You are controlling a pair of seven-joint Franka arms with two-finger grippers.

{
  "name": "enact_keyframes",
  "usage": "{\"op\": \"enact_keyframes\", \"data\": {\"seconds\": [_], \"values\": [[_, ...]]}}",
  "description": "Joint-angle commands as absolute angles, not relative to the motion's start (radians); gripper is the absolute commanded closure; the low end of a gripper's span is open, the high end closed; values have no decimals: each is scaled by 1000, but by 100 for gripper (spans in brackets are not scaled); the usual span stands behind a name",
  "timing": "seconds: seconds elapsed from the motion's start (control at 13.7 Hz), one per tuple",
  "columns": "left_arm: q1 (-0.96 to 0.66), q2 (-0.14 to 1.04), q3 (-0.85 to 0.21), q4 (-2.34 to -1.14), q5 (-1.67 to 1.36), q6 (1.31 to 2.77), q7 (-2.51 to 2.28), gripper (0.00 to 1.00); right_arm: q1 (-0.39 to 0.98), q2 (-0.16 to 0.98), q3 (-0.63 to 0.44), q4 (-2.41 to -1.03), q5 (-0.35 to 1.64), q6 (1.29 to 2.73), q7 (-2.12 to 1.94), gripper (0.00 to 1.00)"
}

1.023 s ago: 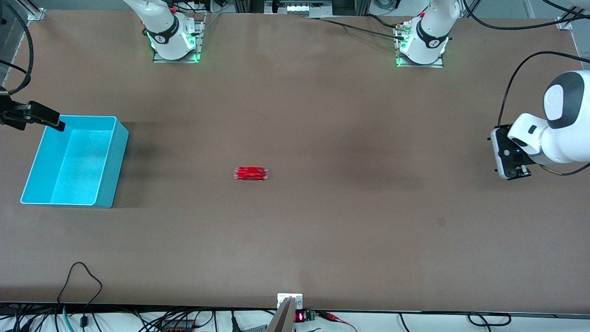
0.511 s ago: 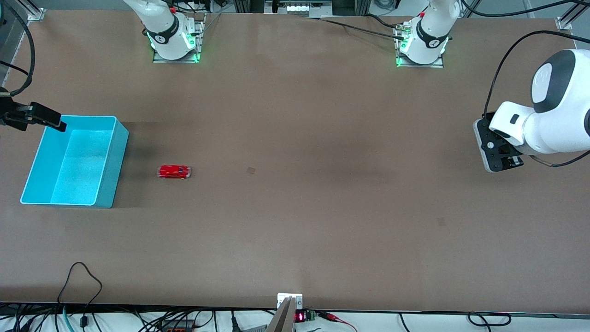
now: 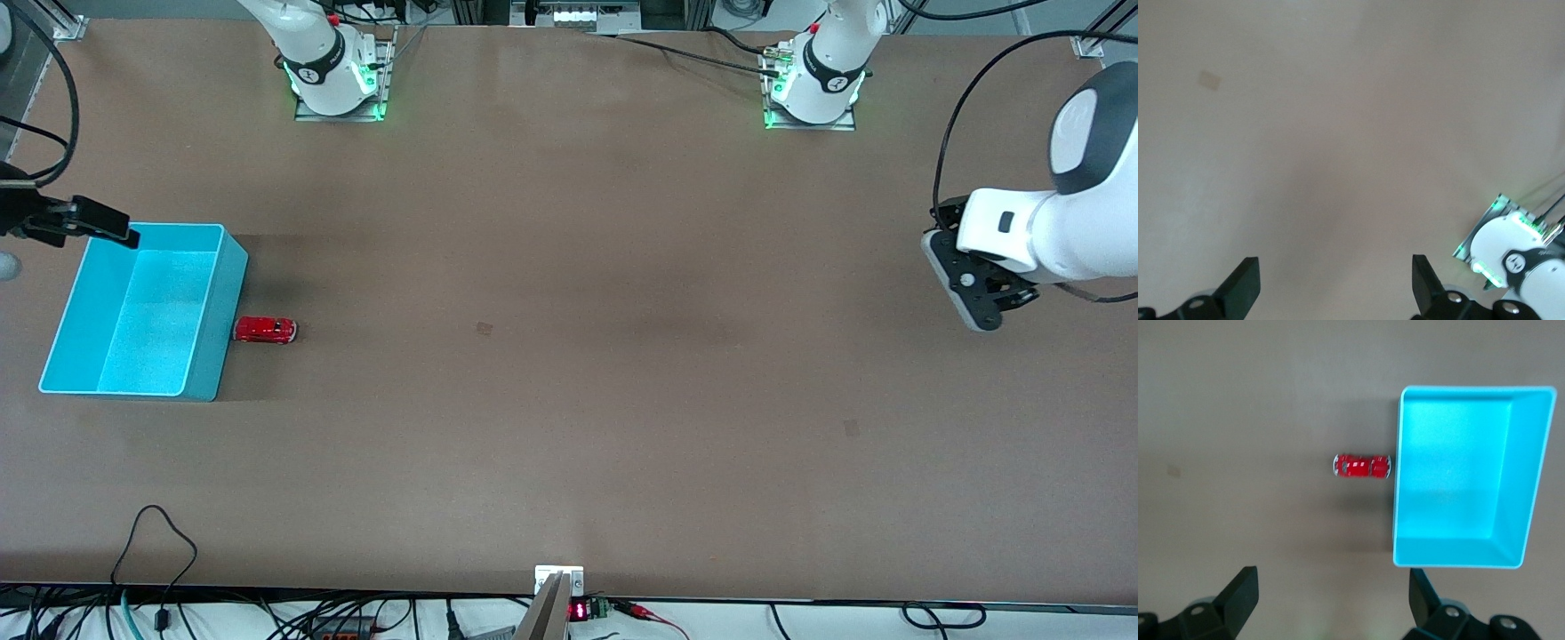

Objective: Wind red beetle toy and store in blue box
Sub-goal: 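Move the right gripper to the car beside the box while the left gripper withdraws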

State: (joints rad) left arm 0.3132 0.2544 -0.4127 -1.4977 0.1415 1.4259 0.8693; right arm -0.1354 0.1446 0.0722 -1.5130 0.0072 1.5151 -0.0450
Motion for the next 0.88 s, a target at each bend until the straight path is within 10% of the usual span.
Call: {"op": "enact_keyframes", "data": {"seconds": [0.0, 0.37, 0.8], "values": [[322, 256, -431, -1433, 144, 1385, 728, 0, -114, 175, 74, -1503, 25, 1486, -51, 0], [295, 230, -436, -1371, 153, 1322, 454, 0, -69, 186, 74, -1569, 21, 1489, -90, 0], [60, 62, -129, -1526, 61, 1457, 191, 0, -66, 85, 74, -1935, 12, 1776, -257, 0]]}}
